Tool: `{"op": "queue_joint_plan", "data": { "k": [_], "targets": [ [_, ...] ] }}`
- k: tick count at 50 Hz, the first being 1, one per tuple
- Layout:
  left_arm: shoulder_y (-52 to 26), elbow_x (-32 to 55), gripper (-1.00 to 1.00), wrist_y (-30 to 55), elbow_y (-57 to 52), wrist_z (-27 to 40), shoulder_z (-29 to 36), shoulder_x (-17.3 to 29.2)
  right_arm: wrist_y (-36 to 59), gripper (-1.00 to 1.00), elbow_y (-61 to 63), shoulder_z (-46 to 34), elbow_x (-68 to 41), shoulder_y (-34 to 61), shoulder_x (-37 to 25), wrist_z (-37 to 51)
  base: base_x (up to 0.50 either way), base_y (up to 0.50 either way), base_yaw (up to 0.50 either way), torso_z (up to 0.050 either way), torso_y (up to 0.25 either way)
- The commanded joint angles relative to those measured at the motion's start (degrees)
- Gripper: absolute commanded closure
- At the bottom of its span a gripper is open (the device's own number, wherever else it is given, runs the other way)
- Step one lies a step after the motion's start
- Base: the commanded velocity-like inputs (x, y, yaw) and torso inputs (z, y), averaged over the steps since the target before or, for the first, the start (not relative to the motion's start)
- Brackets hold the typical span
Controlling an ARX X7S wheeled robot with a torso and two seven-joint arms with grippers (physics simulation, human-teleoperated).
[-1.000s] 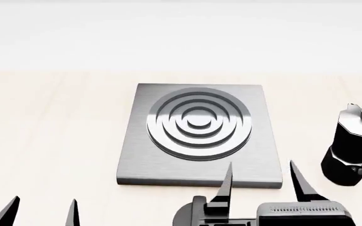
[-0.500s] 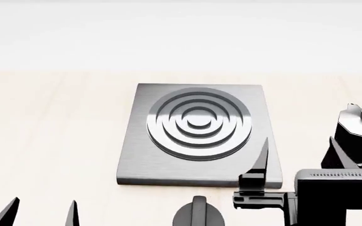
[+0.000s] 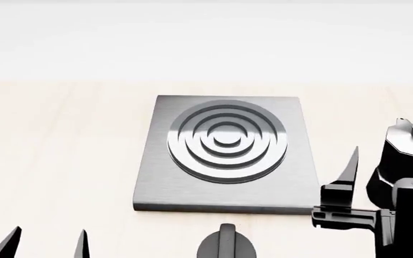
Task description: Put the moka pot on the stove.
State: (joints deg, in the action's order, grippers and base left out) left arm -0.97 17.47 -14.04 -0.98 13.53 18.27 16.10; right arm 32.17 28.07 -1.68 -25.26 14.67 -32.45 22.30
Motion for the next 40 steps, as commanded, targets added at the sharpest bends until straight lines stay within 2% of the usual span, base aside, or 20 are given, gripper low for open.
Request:
{"op": "queue_joint_plan", "data": {
  "k": [1,14,31,40],
  "targets": [
    [-0.12,0.18,-1.00,-0.11,0.22,0.10,0.16,0.12,2.00,-1.00,1.58,4.03,-2.13,-1.61,-1.82,0.84,0.00,0.00,0.00,0.000,0.000],
    [0.22,0.29,-1.00,-0.07,-0.33,0.38,0.34,0.49,-0.39,-1.00,-2.56,6.68,-4.96,-2.32,-1.66,-2.36,0.00,0.00,0.00,0.000,0.000],
    [0.21,0.58,-1.00,0.13,-0.74,0.62,0.52,0.93,-7.09,-1.00,-16.47,8.94,-6.96,-1.95,-0.12,-9.60,0.00,0.00,0.00,0.000,0.000],
    [0.12,0.62,-1.00,0.14,-0.78,0.74,0.69,1.03,-7.64,-1.00,-21.77,8.36,-7.35,0.31,0.02,-11.91,0.00,0.00,0.00,0.000,0.000]
  ]
}}
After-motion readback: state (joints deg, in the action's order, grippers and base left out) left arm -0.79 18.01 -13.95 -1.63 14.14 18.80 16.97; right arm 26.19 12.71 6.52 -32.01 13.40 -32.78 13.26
